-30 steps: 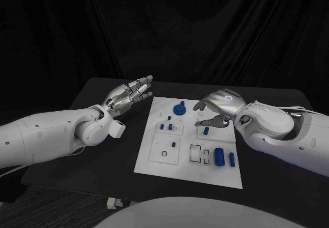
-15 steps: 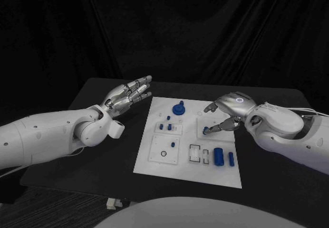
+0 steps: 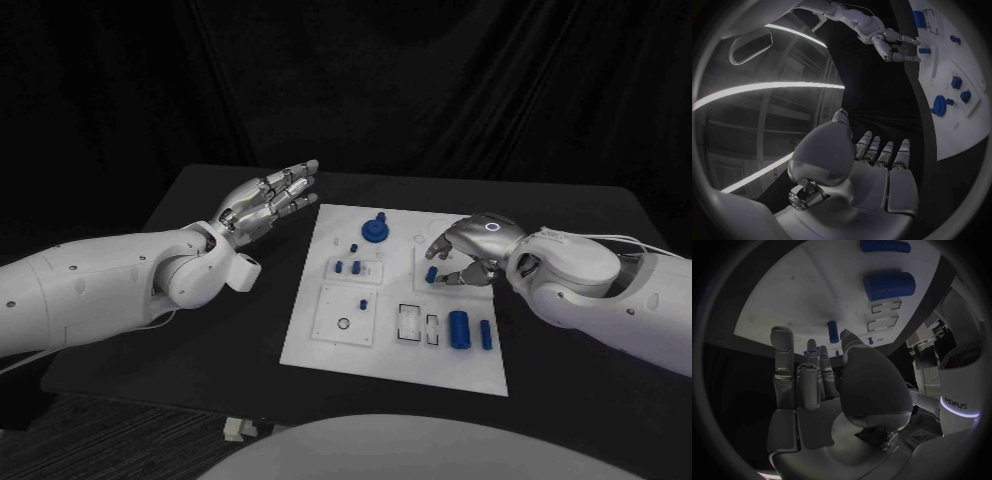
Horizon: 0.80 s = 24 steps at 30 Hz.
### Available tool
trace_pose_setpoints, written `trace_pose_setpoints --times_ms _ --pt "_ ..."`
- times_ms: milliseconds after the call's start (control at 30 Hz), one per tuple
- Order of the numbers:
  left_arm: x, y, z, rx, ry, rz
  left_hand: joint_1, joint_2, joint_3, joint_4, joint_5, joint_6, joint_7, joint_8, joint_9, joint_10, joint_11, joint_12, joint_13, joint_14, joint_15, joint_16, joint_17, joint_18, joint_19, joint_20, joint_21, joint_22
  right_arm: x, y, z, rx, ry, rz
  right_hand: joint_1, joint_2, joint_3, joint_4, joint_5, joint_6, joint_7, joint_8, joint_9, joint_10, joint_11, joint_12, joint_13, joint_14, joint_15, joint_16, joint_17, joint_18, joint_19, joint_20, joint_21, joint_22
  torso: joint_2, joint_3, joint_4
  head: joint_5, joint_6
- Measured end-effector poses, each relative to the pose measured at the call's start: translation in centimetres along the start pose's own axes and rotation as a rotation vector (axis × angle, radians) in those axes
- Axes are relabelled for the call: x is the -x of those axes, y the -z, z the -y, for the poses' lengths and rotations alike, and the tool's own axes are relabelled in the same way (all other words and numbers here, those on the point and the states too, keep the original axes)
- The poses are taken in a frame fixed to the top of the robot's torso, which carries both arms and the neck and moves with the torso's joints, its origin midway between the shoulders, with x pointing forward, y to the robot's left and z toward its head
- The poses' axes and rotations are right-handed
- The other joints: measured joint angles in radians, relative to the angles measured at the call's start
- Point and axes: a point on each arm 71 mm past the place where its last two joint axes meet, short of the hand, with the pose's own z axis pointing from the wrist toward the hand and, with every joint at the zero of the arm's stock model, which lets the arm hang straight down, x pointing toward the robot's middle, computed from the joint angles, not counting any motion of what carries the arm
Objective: Assemble the parts on the task board
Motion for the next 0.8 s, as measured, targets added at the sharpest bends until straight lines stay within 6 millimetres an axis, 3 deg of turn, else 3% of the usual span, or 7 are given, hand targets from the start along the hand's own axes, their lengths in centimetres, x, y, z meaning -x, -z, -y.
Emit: trace_pose_setpoints --times_ms 167,267,467,800 --pt "0.0 0.0 0.0 0.000 0.000 0.000 0.008 0.008 0.002 -0.002 0.005 0.004 0.003 0.000 0.000 0.000 0.000 0.004 0.000 0.000 0.000 0.000 0.000 0.000 0.000 0.000 0.000 0.000 -0.8 -0.3 -0.3 0.009 -0.013 -0.029 0.033 0.010 0.008 -0.008 -0.002 0.002 0.004 0.000 0.001 0.022 -0.004 0.000 0.006 0.000 0.000 0.000 0.000 0.000 0.000 0.000 -0.003 0.000 0.000 0.0001 0.0000 -0.002 0.000" --pt "0.0 0.0 0.0 0.000 -0.001 0.001 0.008 0.008 0.003 -0.003 0.006 0.004 0.003 0.000 0.000 0.000 0.000 0.004 0.000 0.000 0.000 0.000 0.000 0.000 0.000 0.000 0.000 0.000 -1.1 -0.5 -0.5 0.016 -0.022 -0.040 0.061 0.015 0.018 -0.018 -0.002 -0.013 0.024 -0.005 -0.001 0.030 -0.002 0.005 0.008 0.000 0.000 0.000 0.000 0.000 0.000 0.000 -0.006 0.000 0.000 0.0001 0.0001 -0.002 0.000" --pt "0.1 0.0 0.0 0.001 -0.002 0.003 0.014 0.014 0.003 -0.003 0.013 0.009 0.009 0.000 0.001 0.000 0.007 0.011 0.001 0.000 0.000 0.000 0.000 0.000 0.000 0.000 0.000 0.000 -1.3 -0.7 -0.8 0.027 -0.037 -0.051 0.120 0.031 0.053 -0.044 0.084 0.011 0.052 0.000 0.001 0.030 -0.002 -0.002 0.003 0.000 0.000 -0.007 0.000 0.000 -0.003 -0.002 -0.031 -0.001 0.000 0.0001 0.0001 -0.003 0.000" --pt "0.1 0.0 -0.1 0.001 -0.002 0.003 0.019 0.019 0.003 -0.003 0.018 0.018 0.018 0.004 0.002 0.001 0.015 0.019 0.001 0.000 0.000 0.000 0.000 0.000 0.002 0.002 0.000 0.000 -1.5 -1.0 -0.9 0.034 -0.050 -0.060 0.177 0.040 0.121 -0.082 0.108 0.081 0.074 0.038 0.028 0.026 0.002 -0.008 -0.004 0.000 0.000 -0.016 0.000 0.000 -0.018 -0.003 -0.062 0.000 0.000 0.0001 0.0001 0.000 0.000"
